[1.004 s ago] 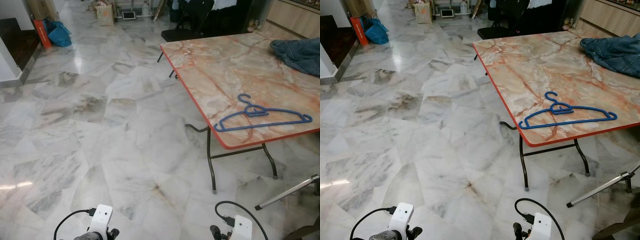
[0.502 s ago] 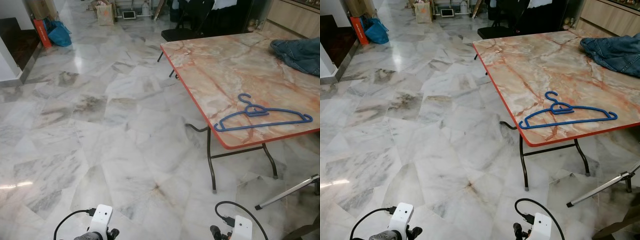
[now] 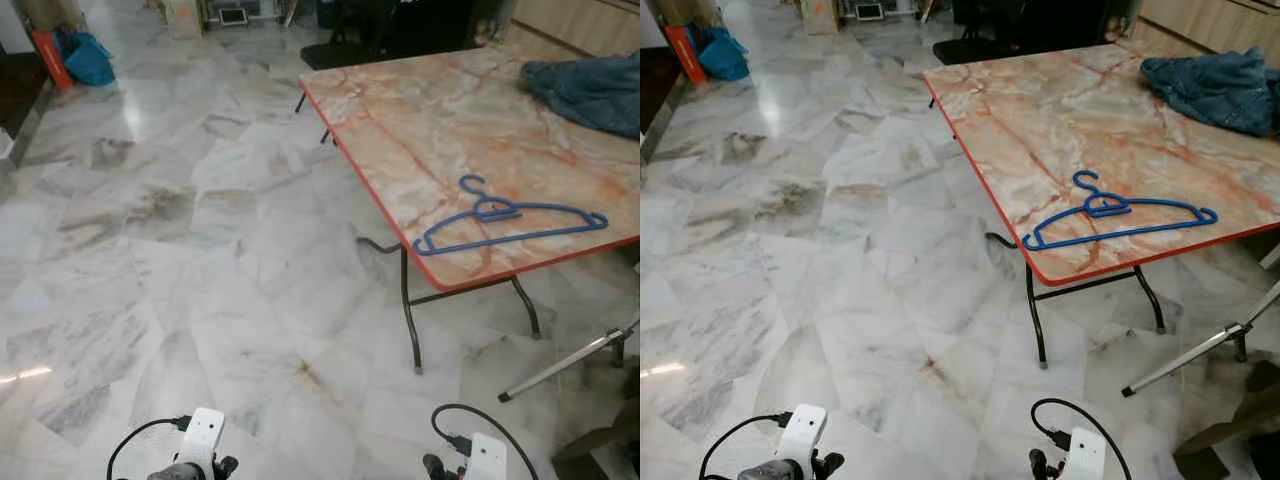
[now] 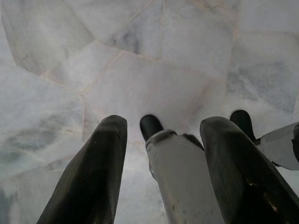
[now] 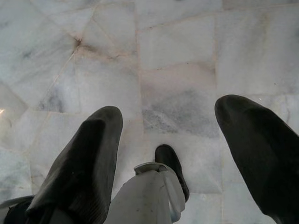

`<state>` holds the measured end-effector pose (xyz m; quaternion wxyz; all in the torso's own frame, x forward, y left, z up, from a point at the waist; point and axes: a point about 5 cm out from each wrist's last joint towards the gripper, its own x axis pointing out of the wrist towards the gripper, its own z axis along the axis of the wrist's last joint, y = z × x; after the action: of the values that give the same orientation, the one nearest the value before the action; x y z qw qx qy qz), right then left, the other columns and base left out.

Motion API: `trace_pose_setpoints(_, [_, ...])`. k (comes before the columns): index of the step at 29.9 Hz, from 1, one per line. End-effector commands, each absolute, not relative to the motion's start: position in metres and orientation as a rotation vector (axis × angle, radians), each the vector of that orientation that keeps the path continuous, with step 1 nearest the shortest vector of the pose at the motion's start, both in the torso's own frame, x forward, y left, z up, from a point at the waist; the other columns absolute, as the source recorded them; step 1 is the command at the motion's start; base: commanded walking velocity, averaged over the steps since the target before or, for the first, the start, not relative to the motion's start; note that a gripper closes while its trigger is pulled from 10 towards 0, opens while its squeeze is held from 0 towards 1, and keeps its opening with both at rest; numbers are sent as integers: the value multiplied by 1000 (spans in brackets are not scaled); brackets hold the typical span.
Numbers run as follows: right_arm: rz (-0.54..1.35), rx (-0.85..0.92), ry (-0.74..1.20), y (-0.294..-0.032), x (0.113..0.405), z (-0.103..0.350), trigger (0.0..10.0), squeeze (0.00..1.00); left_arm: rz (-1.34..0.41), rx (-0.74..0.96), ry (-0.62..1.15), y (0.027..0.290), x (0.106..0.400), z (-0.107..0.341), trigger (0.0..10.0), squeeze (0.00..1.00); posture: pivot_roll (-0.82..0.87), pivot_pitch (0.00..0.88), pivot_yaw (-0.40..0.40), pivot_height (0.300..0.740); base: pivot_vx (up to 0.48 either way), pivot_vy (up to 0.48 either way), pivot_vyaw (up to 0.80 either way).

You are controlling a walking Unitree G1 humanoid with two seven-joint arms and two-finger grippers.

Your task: Hang hanger

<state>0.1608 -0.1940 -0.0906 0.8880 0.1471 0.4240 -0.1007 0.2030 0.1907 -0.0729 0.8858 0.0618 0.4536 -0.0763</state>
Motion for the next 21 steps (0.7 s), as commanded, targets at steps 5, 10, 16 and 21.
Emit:
trace_pose_setpoints(5, [-210, 304, 907, -192, 156, -93, 10000, 0, -162, 142, 967, 195, 198, -75, 10000, 0, -69, 31, -2, 740, 0, 0, -800])
trace_pose_setpoints(10, [-208, 302, 908, -192, 156, -93, 10000, 0, -175, 190, 980, 196, 198, -75, 10000, 0, -71, 30, -1, 740, 0, 0, -800])
trace_pose_setpoints(16, [-205, 298, 912, -192, 155, -94, 10000, 0, -174, 167, 982, 195, 197, -76, 10000, 0, -70, 31, -1, 740, 0, 0, -800])
trace_pose_setpoints(21, [-204, 299, 913, -192, 155, -94, 10000, 0, -178, 171, 982, 195, 198, -76, 10000, 0, -70, 31, -3, 740, 0, 0, -800])
